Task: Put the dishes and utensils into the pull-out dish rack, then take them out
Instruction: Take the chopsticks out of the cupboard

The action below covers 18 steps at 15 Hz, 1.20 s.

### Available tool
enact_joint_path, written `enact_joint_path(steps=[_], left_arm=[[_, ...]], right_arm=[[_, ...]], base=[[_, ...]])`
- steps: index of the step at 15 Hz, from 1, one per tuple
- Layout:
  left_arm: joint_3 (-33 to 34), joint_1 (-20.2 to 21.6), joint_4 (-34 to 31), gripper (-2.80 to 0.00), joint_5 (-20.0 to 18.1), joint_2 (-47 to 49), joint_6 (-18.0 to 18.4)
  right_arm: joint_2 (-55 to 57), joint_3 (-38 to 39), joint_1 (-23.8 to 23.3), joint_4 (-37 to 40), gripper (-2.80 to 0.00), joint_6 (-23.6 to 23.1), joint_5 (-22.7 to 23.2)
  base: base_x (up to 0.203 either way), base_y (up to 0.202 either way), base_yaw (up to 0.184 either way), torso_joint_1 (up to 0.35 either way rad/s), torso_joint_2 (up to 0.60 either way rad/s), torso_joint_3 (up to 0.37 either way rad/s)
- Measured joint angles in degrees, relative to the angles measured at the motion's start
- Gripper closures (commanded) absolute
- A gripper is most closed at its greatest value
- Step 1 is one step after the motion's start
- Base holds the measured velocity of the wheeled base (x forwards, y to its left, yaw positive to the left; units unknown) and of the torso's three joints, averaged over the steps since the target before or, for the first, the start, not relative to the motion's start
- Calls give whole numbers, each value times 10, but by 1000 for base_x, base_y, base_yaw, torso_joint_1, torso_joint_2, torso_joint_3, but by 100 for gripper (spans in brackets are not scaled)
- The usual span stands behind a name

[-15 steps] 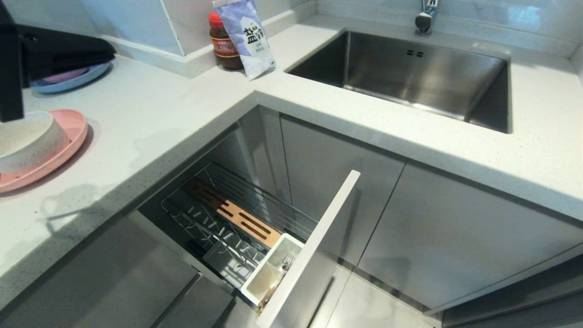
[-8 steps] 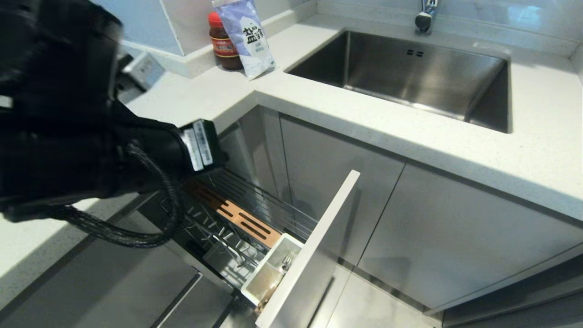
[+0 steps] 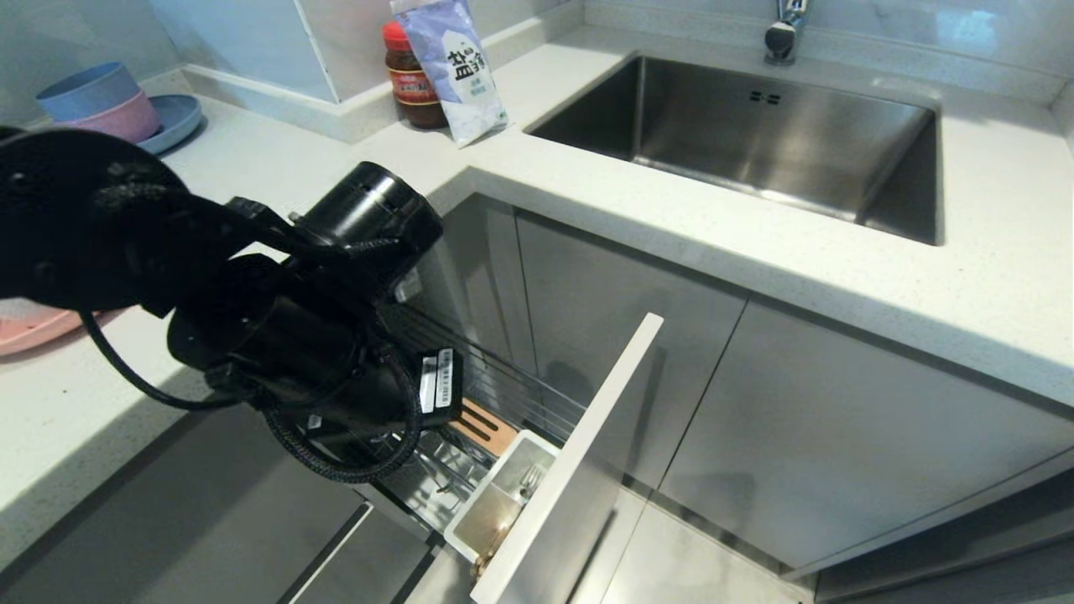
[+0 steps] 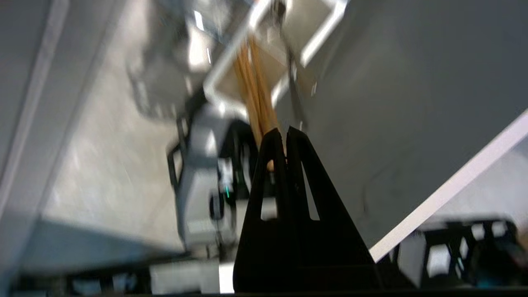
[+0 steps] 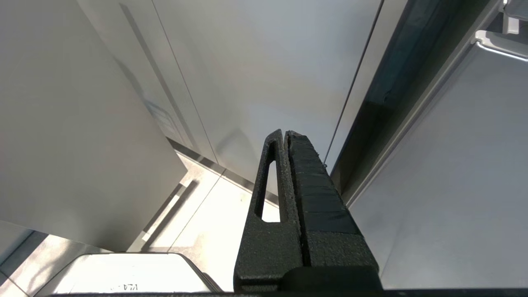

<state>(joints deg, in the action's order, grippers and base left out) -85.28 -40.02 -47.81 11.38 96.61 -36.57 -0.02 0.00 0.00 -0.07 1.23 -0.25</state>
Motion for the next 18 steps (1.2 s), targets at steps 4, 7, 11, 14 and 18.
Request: enact_joint_path(steps=[4,7,11,14,18], left_arm=[[-5,36,-31,0,-99,51,-10],[7,51,-40,0,-157,88,-11],[11,54,-41,0,-189,133,-9],[12,54,-42,0,-190,159,-7],[10,54,-42,0,-189,177,-8]], right_arm=[[0,0,0,0,0,0,0],[0,0,0,0,0,0,0],[0,0,0,0,0,0,0],[0,0,0,0,0,0,0],[0,0,0,0,0,0,0]], base=[[0,0,0,0,0,0],[0,0,0,0,0,0],[0,0,0,0,0,0],[0,0,0,0,0,0],[0,0,0,0,0,0]])
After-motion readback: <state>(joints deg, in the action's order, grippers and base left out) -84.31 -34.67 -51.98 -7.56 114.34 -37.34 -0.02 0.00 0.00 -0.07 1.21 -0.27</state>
